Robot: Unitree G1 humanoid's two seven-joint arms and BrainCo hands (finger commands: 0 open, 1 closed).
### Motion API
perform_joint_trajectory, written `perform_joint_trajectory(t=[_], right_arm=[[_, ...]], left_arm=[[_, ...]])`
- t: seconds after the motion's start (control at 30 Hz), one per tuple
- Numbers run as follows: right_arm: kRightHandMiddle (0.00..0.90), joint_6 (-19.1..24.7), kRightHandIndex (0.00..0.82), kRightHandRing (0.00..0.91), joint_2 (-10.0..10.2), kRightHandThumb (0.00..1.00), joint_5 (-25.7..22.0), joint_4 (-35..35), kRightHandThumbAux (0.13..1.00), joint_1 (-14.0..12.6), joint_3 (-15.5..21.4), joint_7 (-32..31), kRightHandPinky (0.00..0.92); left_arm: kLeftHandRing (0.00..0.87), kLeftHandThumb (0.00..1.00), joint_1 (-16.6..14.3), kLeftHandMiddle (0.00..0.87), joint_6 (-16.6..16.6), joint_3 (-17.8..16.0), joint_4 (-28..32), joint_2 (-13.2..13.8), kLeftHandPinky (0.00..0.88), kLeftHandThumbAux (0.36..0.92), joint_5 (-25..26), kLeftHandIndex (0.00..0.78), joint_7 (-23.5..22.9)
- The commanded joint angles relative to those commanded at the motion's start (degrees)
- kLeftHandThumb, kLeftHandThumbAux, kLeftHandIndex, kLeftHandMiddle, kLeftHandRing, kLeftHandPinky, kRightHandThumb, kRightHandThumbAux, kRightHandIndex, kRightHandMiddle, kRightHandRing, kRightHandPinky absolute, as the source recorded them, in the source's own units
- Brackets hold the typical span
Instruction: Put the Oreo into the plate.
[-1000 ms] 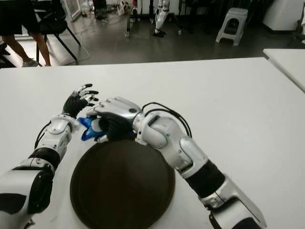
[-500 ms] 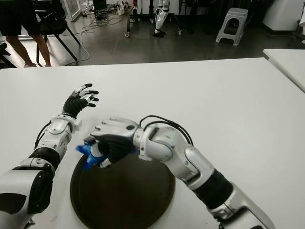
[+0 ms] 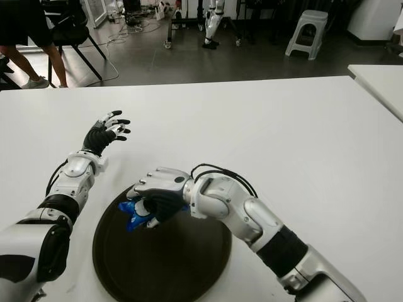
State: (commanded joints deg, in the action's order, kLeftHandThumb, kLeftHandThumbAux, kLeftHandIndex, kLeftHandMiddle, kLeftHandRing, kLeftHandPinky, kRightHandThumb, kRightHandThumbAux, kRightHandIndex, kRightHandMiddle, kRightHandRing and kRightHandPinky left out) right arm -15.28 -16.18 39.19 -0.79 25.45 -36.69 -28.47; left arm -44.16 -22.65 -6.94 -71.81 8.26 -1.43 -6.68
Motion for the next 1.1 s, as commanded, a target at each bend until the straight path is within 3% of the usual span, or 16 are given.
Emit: perform_joint_trajectory(t=[0.3, 0.6, 0.87, 0.93, 1.1], right_arm=[[0.477, -0.18, 0.372, 0.481, 0.08, 0.824, 2.00, 2.31, 0.699, -0.05, -0.10, 2.50, 0.537], [0.489, 0.18, 0.366, 0.476, 0.36, 0.825, 3.16, 3.07, 0.699, -0.89, -0.08, 5.09, 0.536], [0.487, -1.33, 0.368, 0.477, 0.10, 0.824, 0.82, 4.58, 0.699, -0.73, 0.39, 4.81, 0.525], [0.458, -2.60, 0.413, 0.430, 0.08, 0.831, 0.34, 4.90, 0.692, -0.89, 0.72, 6.02, 0.487], [0.434, -4.30, 0.432, 0.357, 0.05, 0.830, 0.94, 5.07, 0.690, -1.27, 1.42, 8.72, 0.428]], left_arm=[[0.345, 0.234, 0.09, 0.302, -0.20, -0.31, 0.07, 0.07, 0.392, 0.647, 0.37, 0.166, -0.58], [0.344, 0.232, 0.14, 0.301, -0.12, -0.38, 0.14, 0.13, 0.402, 0.661, 0.37, 0.164, -0.73], [0.349, 0.233, 0.17, 0.305, 0.00, -0.57, 0.24, 0.06, 0.405, 0.668, 0.62, 0.160, -0.99], [0.347, 0.234, 0.17, 0.305, 0.00, -0.58, 0.24, 0.05, 0.402, 0.673, 0.63, 0.160, -0.98], [0.345, 0.233, 0.14, 0.302, 0.00, -0.52, 0.23, 0.05, 0.398, 0.670, 0.54, 0.160, -0.91]])
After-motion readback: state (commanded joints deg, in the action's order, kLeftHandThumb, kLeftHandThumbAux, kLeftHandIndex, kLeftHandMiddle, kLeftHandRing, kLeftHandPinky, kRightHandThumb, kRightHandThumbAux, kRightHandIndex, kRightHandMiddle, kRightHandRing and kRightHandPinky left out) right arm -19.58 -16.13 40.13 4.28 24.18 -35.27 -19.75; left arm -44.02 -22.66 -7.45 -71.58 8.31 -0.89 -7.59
